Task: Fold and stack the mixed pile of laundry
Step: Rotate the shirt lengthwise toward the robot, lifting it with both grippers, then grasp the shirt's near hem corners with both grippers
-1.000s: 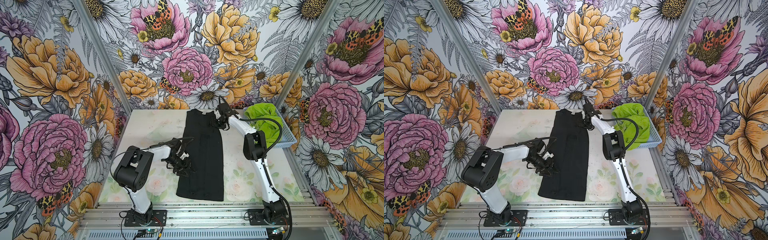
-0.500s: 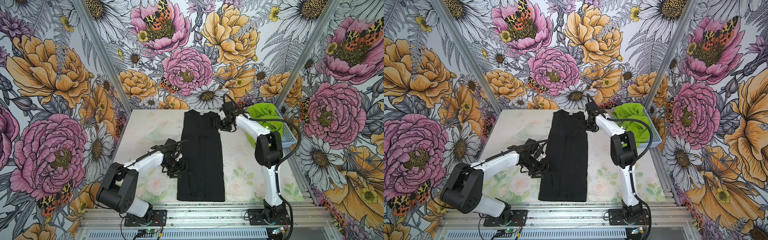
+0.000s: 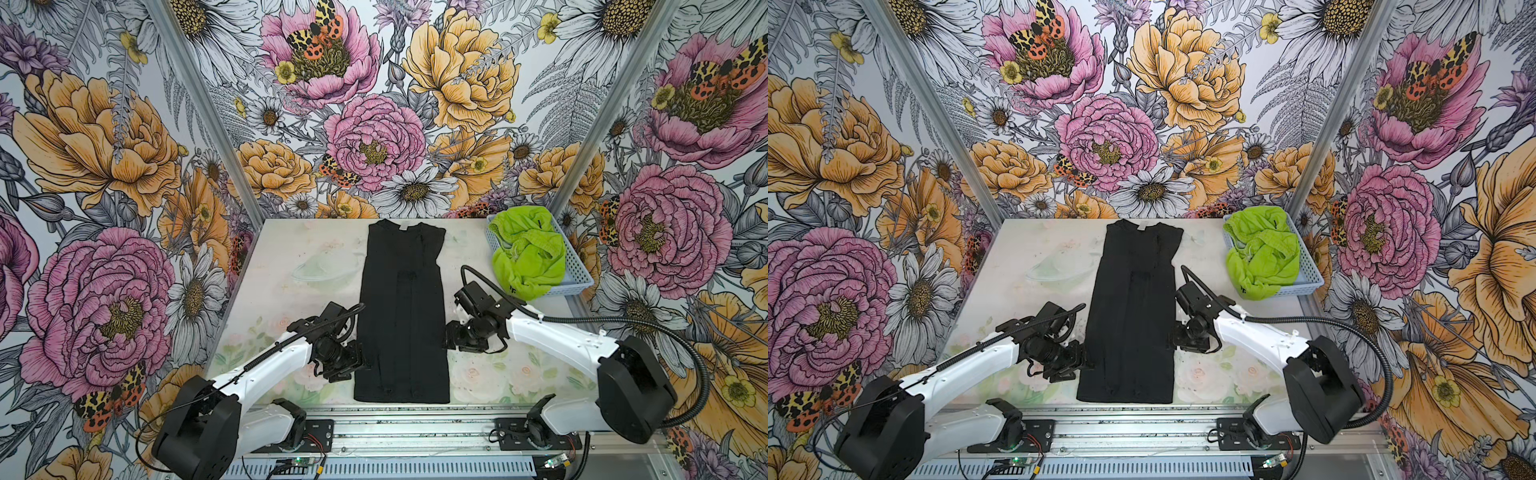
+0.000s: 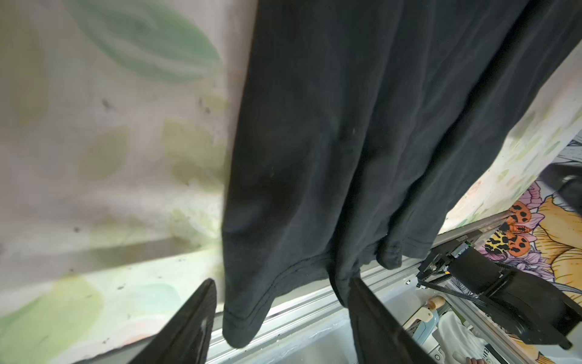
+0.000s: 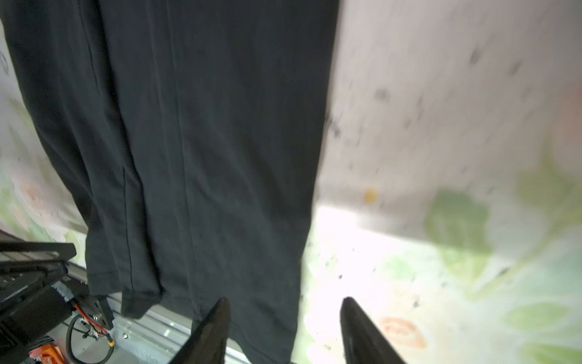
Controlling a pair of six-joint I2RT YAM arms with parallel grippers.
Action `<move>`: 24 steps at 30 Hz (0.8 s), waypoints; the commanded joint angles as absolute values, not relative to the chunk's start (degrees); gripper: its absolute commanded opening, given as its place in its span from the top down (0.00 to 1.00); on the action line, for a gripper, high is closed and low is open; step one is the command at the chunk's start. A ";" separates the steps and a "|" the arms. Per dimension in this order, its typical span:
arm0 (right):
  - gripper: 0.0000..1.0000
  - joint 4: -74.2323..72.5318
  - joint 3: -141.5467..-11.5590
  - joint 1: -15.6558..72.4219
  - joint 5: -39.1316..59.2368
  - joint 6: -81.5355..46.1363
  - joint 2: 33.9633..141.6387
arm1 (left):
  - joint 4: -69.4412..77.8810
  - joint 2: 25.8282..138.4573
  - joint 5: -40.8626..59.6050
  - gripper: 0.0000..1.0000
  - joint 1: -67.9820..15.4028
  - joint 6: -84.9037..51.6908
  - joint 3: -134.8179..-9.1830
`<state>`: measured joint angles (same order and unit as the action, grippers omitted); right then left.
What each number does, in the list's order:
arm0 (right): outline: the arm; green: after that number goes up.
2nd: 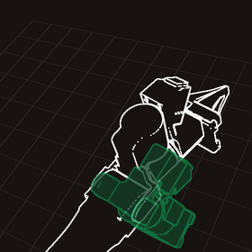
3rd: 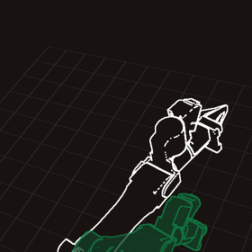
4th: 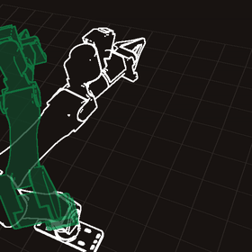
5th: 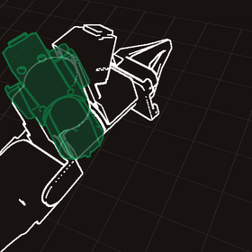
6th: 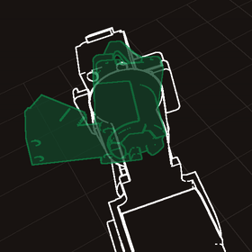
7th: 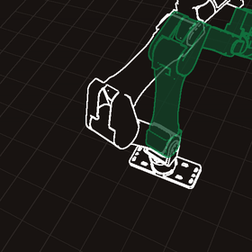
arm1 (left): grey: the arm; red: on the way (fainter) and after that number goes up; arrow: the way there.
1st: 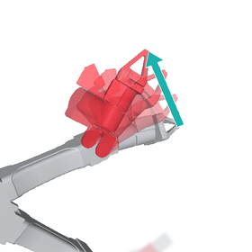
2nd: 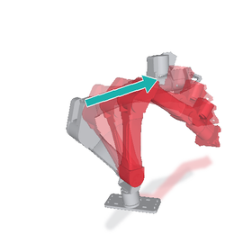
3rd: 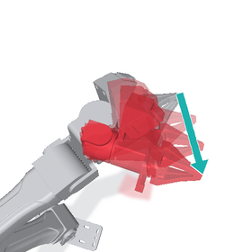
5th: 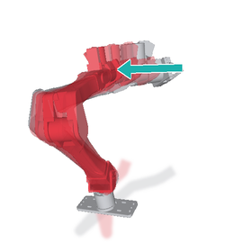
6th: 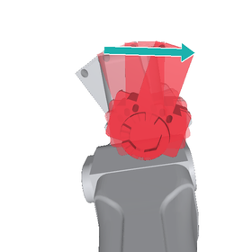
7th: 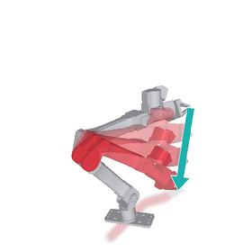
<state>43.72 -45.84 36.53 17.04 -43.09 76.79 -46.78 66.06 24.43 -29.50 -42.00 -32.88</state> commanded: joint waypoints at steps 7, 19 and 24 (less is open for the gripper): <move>0.49 39.68 -35.27 51.83 14.33 -64.39 65.69 | -45.53 55.38 20.92 0.39 -36.26 -54.24 -25.81; 0.54 35.60 -33.84 58.03 12.07 -69.83 71.15 | -42.32 56.67 19.25 0.46 -39.62 -55.88 -23.82; 0.57 35.12 -33.84 58.19 11.49 -70.33 72.96 | -40.99 57.85 19.33 0.48 -40.08 -55.47 -23.66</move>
<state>36.62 -34.15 57.78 13.28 -68.86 71.96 -43.16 57.43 20.53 -39.64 -55.20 -23.97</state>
